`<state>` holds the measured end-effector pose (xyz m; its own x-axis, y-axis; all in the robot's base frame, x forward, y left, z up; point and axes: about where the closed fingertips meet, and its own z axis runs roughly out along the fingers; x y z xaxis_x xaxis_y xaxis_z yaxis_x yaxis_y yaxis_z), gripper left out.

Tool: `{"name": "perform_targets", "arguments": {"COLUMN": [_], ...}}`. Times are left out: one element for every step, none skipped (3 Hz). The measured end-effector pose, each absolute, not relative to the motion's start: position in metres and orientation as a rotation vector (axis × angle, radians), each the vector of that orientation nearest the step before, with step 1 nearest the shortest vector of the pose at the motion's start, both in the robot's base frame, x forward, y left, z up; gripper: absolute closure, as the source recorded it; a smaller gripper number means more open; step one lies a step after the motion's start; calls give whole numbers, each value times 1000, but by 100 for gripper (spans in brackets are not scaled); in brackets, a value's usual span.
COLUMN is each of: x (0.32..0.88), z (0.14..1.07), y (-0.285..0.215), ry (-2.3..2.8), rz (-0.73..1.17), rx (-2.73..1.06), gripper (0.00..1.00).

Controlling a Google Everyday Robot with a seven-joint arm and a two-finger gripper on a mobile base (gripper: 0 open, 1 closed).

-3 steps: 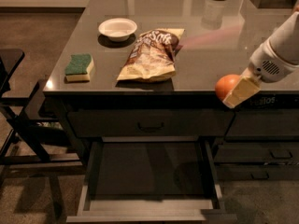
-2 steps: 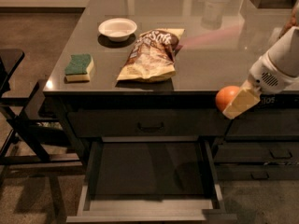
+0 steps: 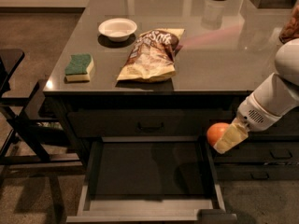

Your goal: Place orange into middle drawer

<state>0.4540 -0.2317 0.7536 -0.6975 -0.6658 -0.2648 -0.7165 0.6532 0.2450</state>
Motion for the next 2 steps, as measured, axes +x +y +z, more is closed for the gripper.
{"name": "perform_targets", "arguments": {"x": [454,443], "z": [754,712], "y": [-232,-212], "ry": [2717,2744], "rz": [501,612], "rx": [-1144,-1073], "gripper": [100,100]}}
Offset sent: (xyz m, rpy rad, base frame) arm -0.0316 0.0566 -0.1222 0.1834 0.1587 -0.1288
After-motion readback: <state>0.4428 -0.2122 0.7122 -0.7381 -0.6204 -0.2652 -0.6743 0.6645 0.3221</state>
